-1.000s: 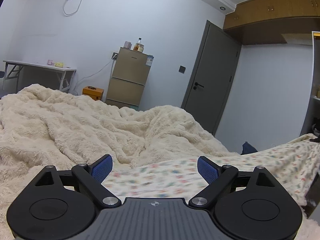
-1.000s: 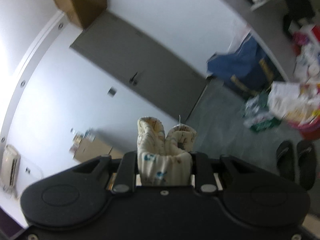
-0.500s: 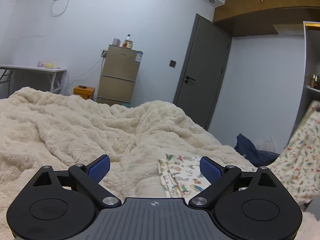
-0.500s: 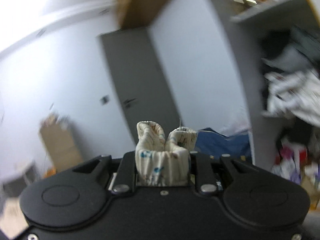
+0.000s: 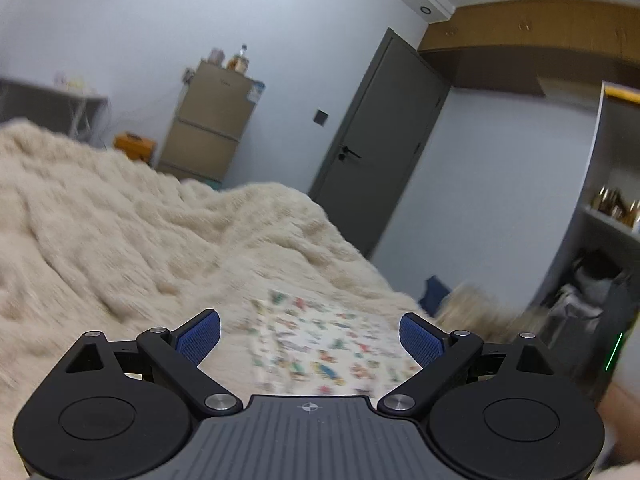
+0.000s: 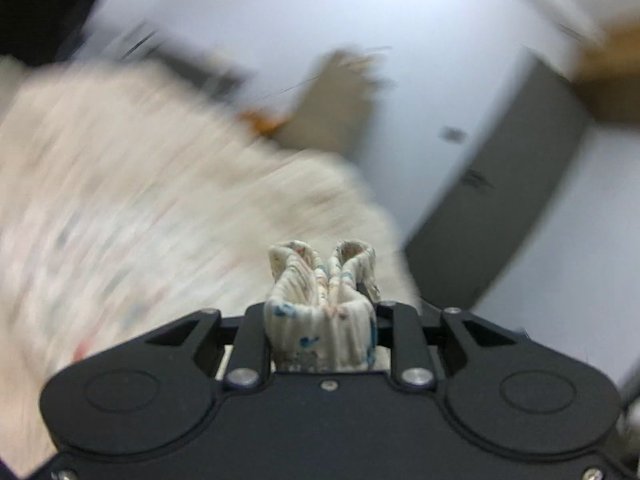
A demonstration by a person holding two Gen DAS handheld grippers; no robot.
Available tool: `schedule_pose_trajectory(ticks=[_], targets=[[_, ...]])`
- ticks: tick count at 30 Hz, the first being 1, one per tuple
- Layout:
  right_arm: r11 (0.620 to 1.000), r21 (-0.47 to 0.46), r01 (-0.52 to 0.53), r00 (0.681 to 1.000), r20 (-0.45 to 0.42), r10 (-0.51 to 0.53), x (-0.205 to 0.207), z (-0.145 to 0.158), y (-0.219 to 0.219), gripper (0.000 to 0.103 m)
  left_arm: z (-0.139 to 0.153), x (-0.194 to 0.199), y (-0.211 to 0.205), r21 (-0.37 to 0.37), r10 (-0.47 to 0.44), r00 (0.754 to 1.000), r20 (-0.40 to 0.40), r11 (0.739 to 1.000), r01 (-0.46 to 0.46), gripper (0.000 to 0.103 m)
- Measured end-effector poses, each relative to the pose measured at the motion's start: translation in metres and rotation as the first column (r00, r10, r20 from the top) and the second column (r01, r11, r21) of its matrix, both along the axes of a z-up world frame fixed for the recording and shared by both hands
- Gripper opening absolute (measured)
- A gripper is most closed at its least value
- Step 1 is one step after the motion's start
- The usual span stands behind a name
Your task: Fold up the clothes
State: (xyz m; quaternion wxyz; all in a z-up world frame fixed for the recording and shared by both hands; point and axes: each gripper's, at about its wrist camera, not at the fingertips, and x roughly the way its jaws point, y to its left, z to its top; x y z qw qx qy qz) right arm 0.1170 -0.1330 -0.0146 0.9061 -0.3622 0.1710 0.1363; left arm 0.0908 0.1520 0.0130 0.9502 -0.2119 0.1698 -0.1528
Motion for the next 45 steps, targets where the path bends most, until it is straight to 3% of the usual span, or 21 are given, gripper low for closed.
schedule_pose_trajectory(ticks=[1,3,5,7,10,14,19,24,28,30,32,34,39,45], targets=[[0.998,-0.058,-0.037,0.999,0.003,0.037,-0.012,-0.020,0.012,0.031,0.000,0.004,-0.005,-0.013,-0.028,1.000,-0.013,1.000,0.027,0.095],[0.984,-0.165,-0.067,0.992,0.096,0.084,-0.040,-0.039,0.029,0.042,0.002,0.014,-0.019,-0.030,-0.089,0.995,-0.038,0.996,0.088,0.095],[0.978,-0.196,-0.066,0.987,0.129,0.092,-0.053,-0.041,0.039,0.060,0.006,0.031,-0.042,-0.036,-0.178,0.981,-0.082,0.984,0.176,0.095],[0.982,-0.179,-0.065,0.989,0.121,0.087,-0.066,-0.034,0.028,0.062,0.006,0.053,-0.067,-0.035,-0.239,0.961,-0.141,0.971,0.236,0.095],[0.989,-0.119,-0.090,0.992,0.078,0.099,-0.073,-0.025,0.010,0.056,0.000,0.085,-0.097,-0.052,-0.308,0.921,-0.239,0.951,0.305,0.095],[0.990,-0.048,-0.133,0.989,0.052,0.135,-0.082,-0.020,-0.011,0.031,-0.020,0.132,-0.134,-0.109,-0.373,0.836,-0.402,0.926,0.361,0.094],[0.979,-0.058,-0.196,0.973,0.110,0.202,-0.097,-0.021,-0.017,0.026,-0.033,0.153,-0.144,-0.216,-0.387,0.795,-0.467,0.922,0.322,0.093],[0.973,-0.068,-0.222,0.969,0.099,0.228,-0.104,-0.021,-0.018,0.026,-0.036,0.160,-0.157,-0.219,-0.399,0.764,-0.507,0.917,0.333,0.082],[0.973,-0.063,-0.221,0.969,0.097,0.227,-0.105,-0.020,-0.018,0.026,-0.039,0.166,-0.166,-0.174,-0.363,0.766,-0.531,0.931,0.321,0.072],[0.973,-0.059,-0.222,0.969,0.095,0.226,-0.105,-0.020,-0.019,0.027,-0.038,0.165,-0.169,-0.143,-0.342,0.781,-0.523,0.938,0.315,0.062],[0.974,-0.057,-0.220,0.970,0.095,0.224,-0.106,-0.020,-0.018,0.030,-0.036,0.163,-0.174,-0.106,-0.319,0.799,-0.510,0.945,0.310,0.041],[0.975,-0.060,-0.216,0.970,0.098,0.221,-0.109,-0.018,-0.017,0.033,-0.035,0.163,-0.176,-0.098,-0.323,0.808,-0.492,0.943,0.318,0.032],[0.977,-0.071,-0.204,0.970,0.121,0.211,-0.108,-0.018,-0.017,0.047,-0.030,0.161,-0.177,-0.084,-0.336,0.826,-0.452,0.938,0.335,0.024],[0.975,-0.069,-0.209,0.967,0.137,0.217,-0.099,-0.014,-0.023,0.058,-0.016,0.161,-0.164,-0.122,-0.371,0.838,-0.399,0.928,0.352,0.019]])
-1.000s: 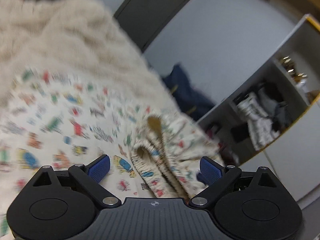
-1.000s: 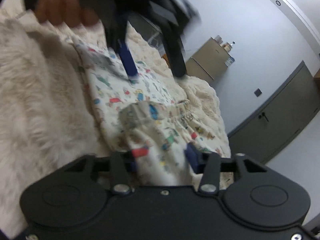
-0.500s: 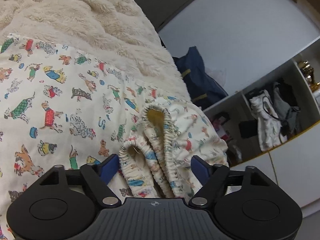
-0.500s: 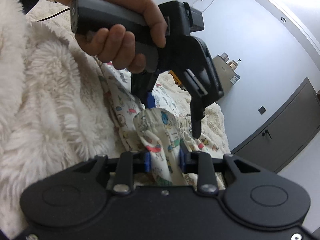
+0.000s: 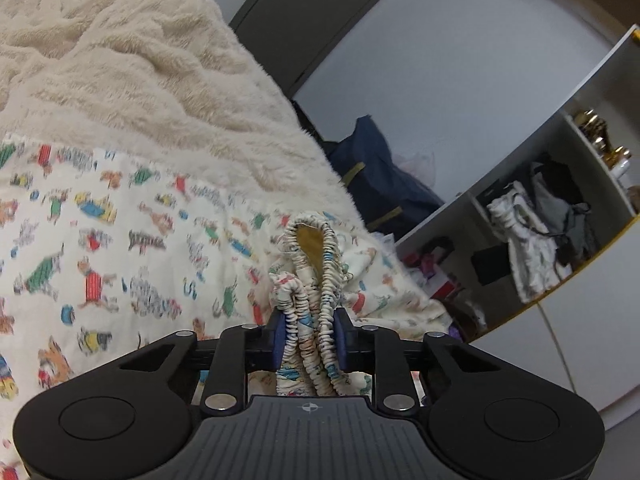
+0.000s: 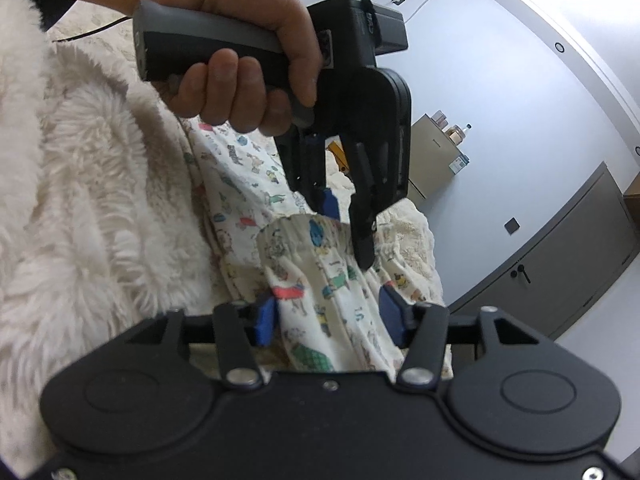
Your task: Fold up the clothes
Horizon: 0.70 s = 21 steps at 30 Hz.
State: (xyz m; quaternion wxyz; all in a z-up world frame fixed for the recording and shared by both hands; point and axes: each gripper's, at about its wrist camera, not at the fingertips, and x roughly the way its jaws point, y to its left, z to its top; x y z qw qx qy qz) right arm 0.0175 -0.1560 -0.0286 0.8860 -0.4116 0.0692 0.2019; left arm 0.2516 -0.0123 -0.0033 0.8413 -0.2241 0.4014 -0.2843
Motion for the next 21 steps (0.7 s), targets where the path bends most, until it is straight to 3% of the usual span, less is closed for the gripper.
schedule_pose_trajectory(ticks=[7,10,13,17,21], targets=[[0.984,0.161,-0.077,0.986,-0.136,0.099,-0.005,0.004,-0.035,0.065,0.044,0.005,0.029,-0.012,0.029,0.996,0.081,1.000,-0.028,0.012],[0.934,0.342,-0.103,0.952,-0.239,0.193,0.005,0.029,-0.064,0.069,0.063,0.008,0.060,-0.040,0.078,0.993,0.094,0.996,-0.075,0.009],[0.890,0.447,-0.088,0.937,-0.267,0.227,0.011,0.044,-0.084,0.070,0.072,0.002,0.091,-0.070,0.112,0.990,0.087,0.992,-0.106,0.009],[0.826,0.562,-0.041,0.937,-0.265,0.227,0.019,0.063,-0.120,0.077,0.067,-0.007,0.135,-0.099,0.157,0.986,0.058,0.984,-0.151,0.009],[0.808,0.589,-0.011,0.942,-0.266,0.206,0.029,0.070,-0.144,0.077,0.029,-0.004,0.171,-0.054,0.241,0.971,-0.010,0.969,-0.241,0.006]])
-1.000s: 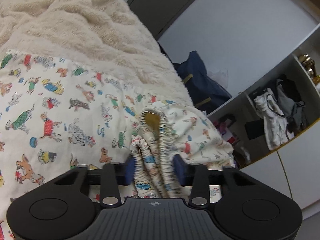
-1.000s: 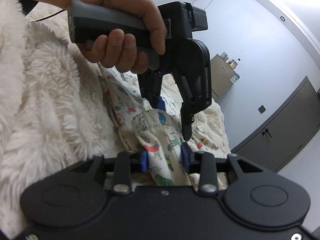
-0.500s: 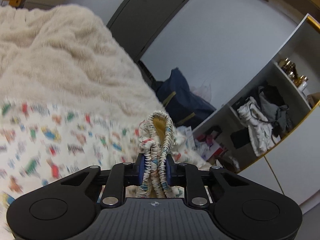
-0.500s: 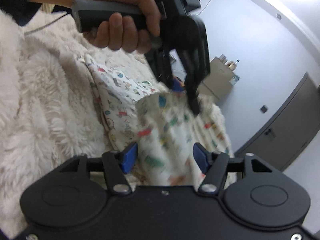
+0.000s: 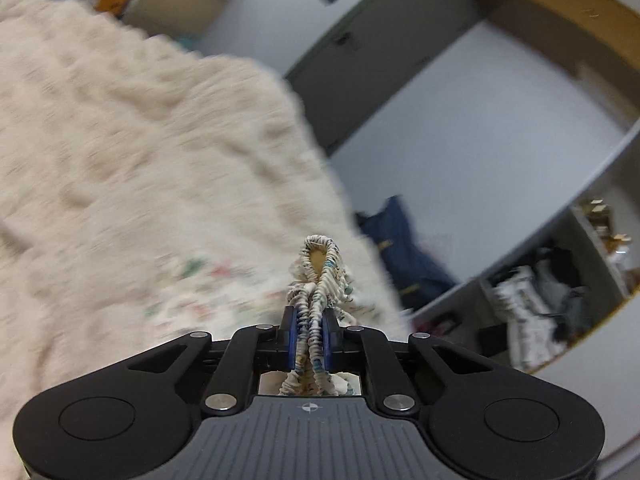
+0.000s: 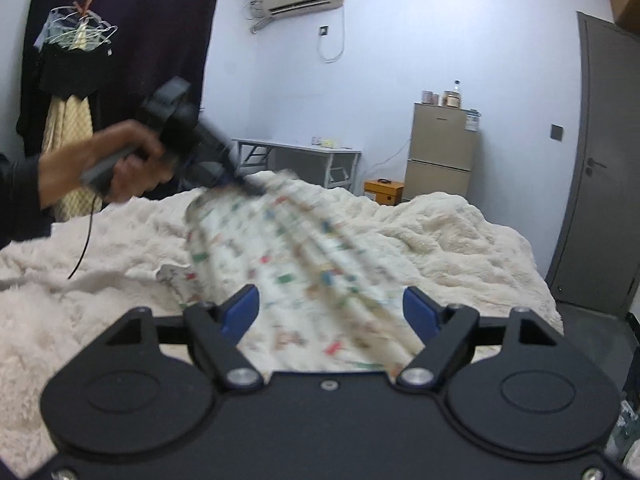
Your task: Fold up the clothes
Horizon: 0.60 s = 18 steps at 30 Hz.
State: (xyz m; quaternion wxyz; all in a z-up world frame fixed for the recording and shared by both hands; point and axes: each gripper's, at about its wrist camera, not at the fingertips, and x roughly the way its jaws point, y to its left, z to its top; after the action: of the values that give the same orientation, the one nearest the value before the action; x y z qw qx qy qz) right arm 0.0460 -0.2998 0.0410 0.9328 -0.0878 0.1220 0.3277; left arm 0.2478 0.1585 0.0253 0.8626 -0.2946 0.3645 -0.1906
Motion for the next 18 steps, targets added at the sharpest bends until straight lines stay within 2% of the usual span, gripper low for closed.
schedule_pose_trajectory(ticks=[2,6,7,8,9,10,12,13,16,18], targets=[[1.000,0.019,0.020,1.000,-0.007,-0.020,0.011,0.006,-0.007,0.077,-0.012,0.002,0.013,-0.035,0.022,1.000,-0.014,0.999,-0.022,0.006],[0.994,0.072,0.079,0.996,-0.048,-0.075,0.034,0.020,-0.032,0.079,-0.018,0.001,0.020,-0.022,0.022,0.999,-0.024,1.000,-0.022,0.006],[0.992,0.080,0.095,0.994,-0.067,-0.089,0.039,0.023,-0.040,0.079,-0.017,0.001,0.019,0.008,0.026,0.999,-0.028,1.000,-0.026,0.014],[0.991,0.082,0.102,0.992,-0.085,-0.095,0.044,0.023,-0.045,0.079,-0.013,0.001,0.013,0.083,0.035,0.999,-0.039,0.996,-0.031,0.034],[0.991,0.081,0.106,0.990,-0.102,-0.098,0.047,0.023,-0.047,0.079,-0.009,0.000,0.008,0.154,0.043,0.998,-0.040,0.987,-0.037,0.044],[0.992,0.069,0.109,0.987,-0.126,-0.099,0.050,0.022,-0.052,0.079,-0.004,-0.004,0.003,0.218,0.050,0.999,-0.020,0.975,-0.044,0.051],[0.993,0.035,0.112,0.980,-0.172,-0.104,0.054,0.019,-0.062,0.079,0.008,-0.013,-0.008,0.340,0.055,0.998,0.030,0.938,-0.062,0.052],[0.993,-0.005,0.116,0.974,-0.194,-0.115,0.055,0.017,-0.067,0.079,0.017,-0.020,-0.013,0.377,0.047,0.997,0.064,0.924,-0.067,0.056],[0.987,-0.092,0.130,0.951,-0.269,-0.150,0.053,0.011,-0.082,0.078,0.033,-0.028,-0.024,0.375,-0.007,0.994,0.108,0.926,-0.034,0.070],[0.985,-0.104,0.140,0.931,-0.324,-0.166,0.052,0.006,-0.093,0.078,0.043,-0.029,-0.036,0.379,-0.057,0.991,0.118,0.925,0.008,0.073]])
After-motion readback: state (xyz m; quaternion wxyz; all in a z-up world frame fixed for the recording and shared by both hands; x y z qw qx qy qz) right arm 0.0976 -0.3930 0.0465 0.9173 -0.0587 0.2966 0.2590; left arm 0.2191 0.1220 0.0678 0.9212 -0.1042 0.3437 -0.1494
